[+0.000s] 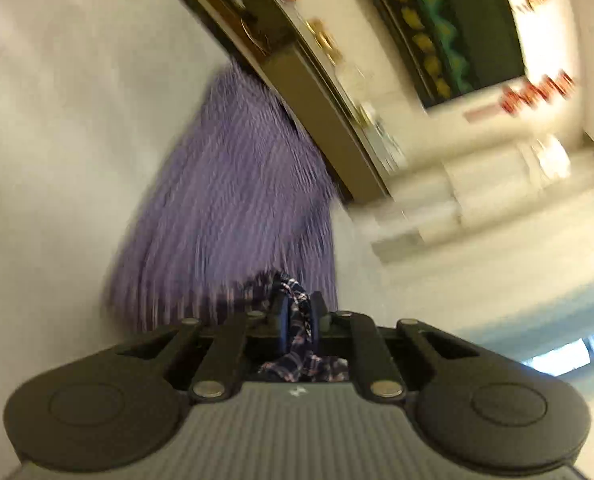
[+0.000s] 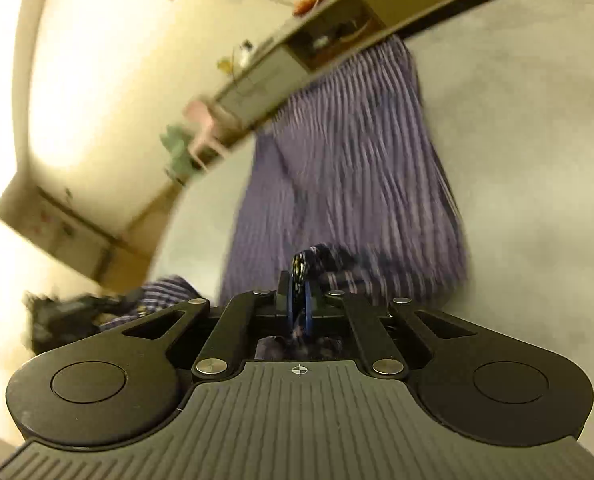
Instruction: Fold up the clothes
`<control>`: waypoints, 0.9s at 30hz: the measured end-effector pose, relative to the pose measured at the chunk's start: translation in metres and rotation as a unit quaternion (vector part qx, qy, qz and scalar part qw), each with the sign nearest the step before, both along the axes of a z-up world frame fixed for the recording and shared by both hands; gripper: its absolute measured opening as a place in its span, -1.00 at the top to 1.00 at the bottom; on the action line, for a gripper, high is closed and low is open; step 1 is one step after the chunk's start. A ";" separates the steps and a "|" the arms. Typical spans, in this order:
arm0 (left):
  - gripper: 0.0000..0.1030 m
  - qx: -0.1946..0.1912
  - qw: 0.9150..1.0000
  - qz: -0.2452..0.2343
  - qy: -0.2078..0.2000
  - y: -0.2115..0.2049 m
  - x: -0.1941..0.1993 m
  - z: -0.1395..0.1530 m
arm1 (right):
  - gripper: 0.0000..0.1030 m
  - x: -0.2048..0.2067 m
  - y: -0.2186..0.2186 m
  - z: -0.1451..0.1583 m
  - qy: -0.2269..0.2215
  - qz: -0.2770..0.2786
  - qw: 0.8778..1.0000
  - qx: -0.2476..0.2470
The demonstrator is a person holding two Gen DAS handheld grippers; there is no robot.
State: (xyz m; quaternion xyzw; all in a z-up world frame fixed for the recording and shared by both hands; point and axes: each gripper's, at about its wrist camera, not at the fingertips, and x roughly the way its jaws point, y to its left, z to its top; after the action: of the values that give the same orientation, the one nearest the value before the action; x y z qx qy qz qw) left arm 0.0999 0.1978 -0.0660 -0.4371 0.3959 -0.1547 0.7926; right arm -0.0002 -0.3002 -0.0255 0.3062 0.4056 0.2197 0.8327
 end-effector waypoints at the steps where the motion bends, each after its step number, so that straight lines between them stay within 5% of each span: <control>1: 0.79 0.007 1.000 0.021 0.004 0.001 0.029 -0.001 | 1.00 0.030 -0.002 0.000 0.001 -0.014 1.000 0.014; 3: 0.74 0.021 0.998 0.049 0.033 -0.001 0.080 -0.023 | 1.00 0.080 -0.011 -0.017 0.021 -0.062 0.997 0.027; 5: 0.64 0.029 0.999 0.031 0.030 -0.004 0.091 -0.030 | 0.63 0.109 -0.019 -0.044 0.063 -0.088 0.994 0.018; 7: 0.58 0.038 0.999 0.011 0.025 -0.007 0.101 -0.036 | 0.51 0.122 -0.024 -0.063 0.079 -0.092 0.992 0.009; 12: 0.07 0.121 0.991 0.030 -0.051 0.007 0.032 -0.024 | 0.30 0.102 -0.034 -0.053 0.038 -0.059 0.997 -0.036; 16: 0.00 0.168 0.985 -0.010 -0.027 -0.002 0.008 -0.044 | 0.01 0.085 -0.021 -0.045 0.028 -0.005 0.996 -0.081; 18: 0.00 0.190 0.981 -0.031 -0.024 -0.016 0.003 -0.050 | 0.01 0.076 -0.008 -0.050 0.037 0.012 0.992 -0.116; 20: 0.08 0.197 0.978 -0.056 -0.039 -0.031 0.002 -0.055 | 0.43 0.066 0.004 -0.054 0.039 0.030 0.990 -0.131; 22: 0.69 0.220 0.972 -0.069 -0.048 -0.041 -0.002 -0.056 | 0.88 0.056 0.011 -0.055 0.029 0.038 0.989 -0.143; 27: 0.85 0.207 0.975 -0.073 -0.027 -0.027 -0.025 -0.047 | 1.00 0.034 0.006 -0.051 0.029 0.042 0.991 -0.122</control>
State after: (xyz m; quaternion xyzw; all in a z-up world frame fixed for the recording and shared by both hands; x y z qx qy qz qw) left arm 0.0751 0.1709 -0.1129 -0.2287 0.4291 -0.1387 0.8627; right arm 0.0335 -0.2942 -0.0762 0.1908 0.4661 0.1943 0.8418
